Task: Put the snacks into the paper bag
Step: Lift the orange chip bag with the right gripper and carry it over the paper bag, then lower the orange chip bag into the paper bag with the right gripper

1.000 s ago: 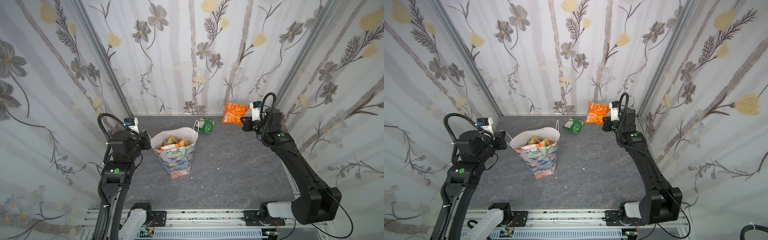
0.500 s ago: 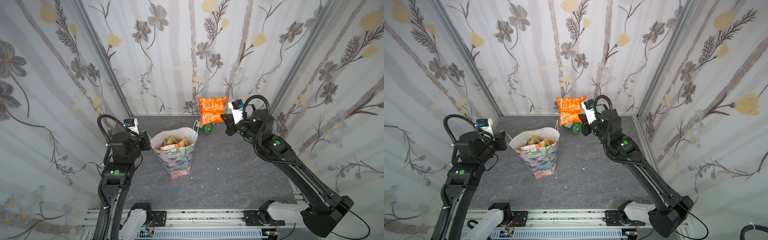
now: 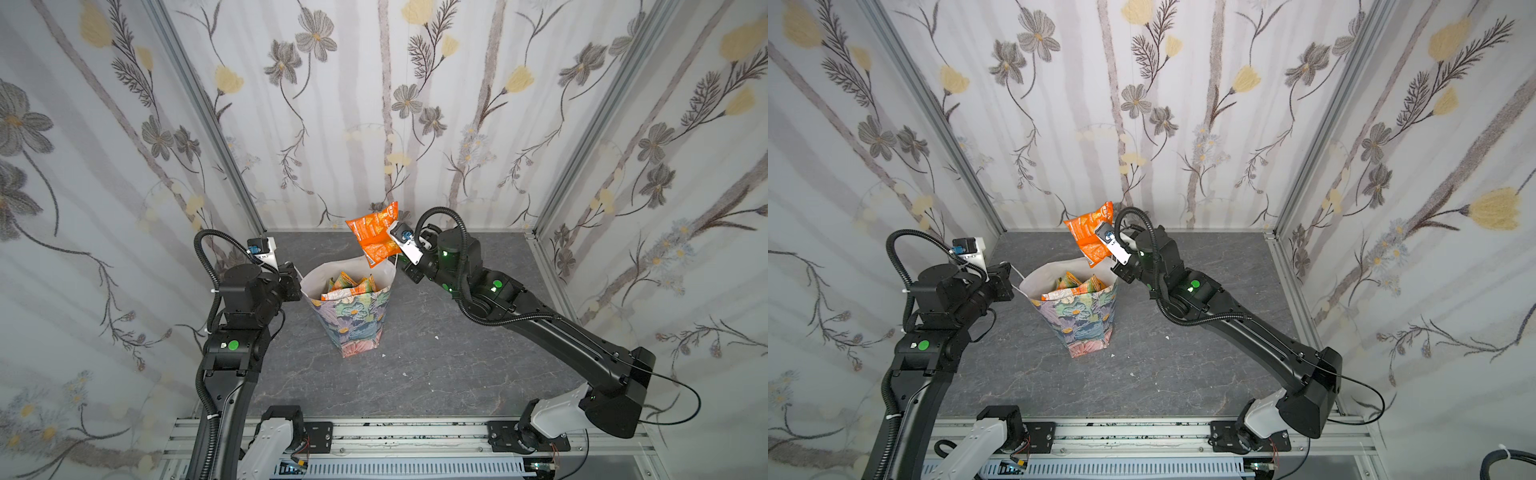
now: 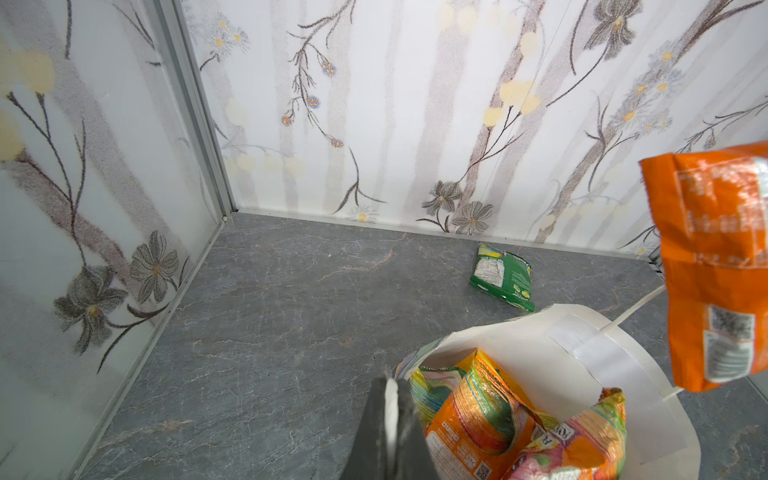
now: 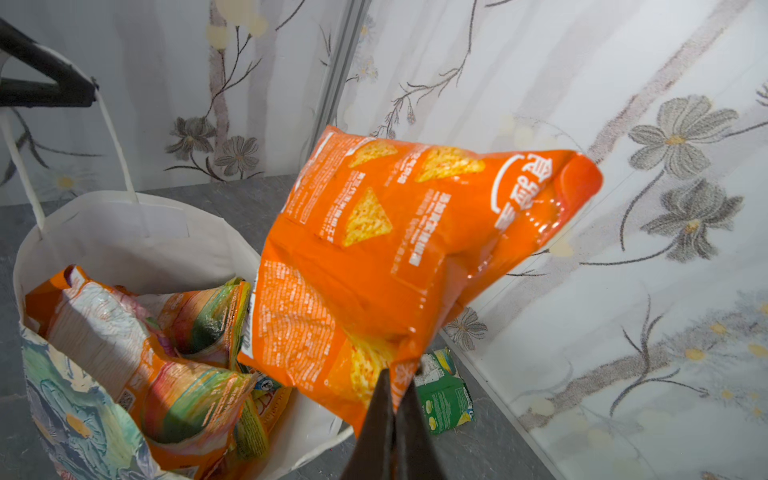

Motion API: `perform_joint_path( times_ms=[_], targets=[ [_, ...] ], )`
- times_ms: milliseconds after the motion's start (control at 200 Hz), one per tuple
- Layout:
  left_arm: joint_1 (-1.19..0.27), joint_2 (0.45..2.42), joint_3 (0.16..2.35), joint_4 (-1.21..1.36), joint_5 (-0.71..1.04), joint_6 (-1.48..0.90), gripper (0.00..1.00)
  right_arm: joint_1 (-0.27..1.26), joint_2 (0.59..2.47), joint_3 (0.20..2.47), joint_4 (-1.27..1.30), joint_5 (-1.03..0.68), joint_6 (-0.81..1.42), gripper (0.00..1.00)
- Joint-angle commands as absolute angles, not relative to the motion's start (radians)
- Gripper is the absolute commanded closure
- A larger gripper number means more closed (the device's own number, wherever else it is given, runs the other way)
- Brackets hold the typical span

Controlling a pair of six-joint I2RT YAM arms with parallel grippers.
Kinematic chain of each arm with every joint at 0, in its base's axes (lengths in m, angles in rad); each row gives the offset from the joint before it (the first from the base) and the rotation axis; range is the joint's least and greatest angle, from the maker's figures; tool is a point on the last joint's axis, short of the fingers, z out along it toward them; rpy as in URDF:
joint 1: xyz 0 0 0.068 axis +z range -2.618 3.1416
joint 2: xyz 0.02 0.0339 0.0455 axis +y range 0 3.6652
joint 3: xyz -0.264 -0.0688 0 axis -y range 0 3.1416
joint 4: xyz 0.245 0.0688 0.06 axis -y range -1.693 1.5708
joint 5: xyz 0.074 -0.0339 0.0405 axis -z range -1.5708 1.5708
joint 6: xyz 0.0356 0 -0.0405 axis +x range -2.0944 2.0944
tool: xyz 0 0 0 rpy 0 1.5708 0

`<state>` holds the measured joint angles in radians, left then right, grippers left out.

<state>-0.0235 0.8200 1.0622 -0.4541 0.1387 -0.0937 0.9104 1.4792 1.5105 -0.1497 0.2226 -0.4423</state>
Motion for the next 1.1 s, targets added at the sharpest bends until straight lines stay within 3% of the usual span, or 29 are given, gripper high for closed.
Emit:
perform_joint_path(
  times_ms=[0, 505, 619, 659, 719, 809, 944, 1094],
  targets=[
    [-0.022, 0.812, 1.065, -0.391, 0.130, -0.088, 1.00, 0.923, 1.500, 1.517, -0.078, 0.345, -0.548, 1.00],
    [-0.023, 0.812, 1.059, -0.384, 0.126, -0.087, 1.00, 0.934, 1.474, 1.366, 0.032, 0.357, -0.676, 1.00],
    [-0.022, 0.813, 1.057, -0.382, 0.127, -0.087, 1.00, 0.945, 1.480, 1.354, 0.049, 0.370, -0.696, 0.96],
    [-0.022, 0.811, 1.055, -0.382, 0.127, -0.086, 1.00, 0.950, 1.484, 1.350, 0.059, 0.376, -0.704, 0.91],
    [-0.022, 0.812, 1.055, -0.381, 0.127, -0.086, 1.00, 0.956, 1.492, 1.351, 0.062, 0.381, -0.717, 0.71],
    [-0.022, 0.813, 1.056, -0.380, 0.125, -0.085, 1.00, 0.961, 1.507, 1.360, 0.057, 0.393, -0.731, 0.54],
    [-0.021, 0.813, 1.054, -0.377, 0.123, -0.085, 1.00, 0.963, 1.510, 1.379, 0.054, 0.387, -0.721, 0.37],
    [-0.022, 0.816, 1.054, -0.378, 0.124, -0.085, 1.00, 0.955, 1.480, 1.443, -0.003, 0.220, -0.602, 0.31]
  ],
)
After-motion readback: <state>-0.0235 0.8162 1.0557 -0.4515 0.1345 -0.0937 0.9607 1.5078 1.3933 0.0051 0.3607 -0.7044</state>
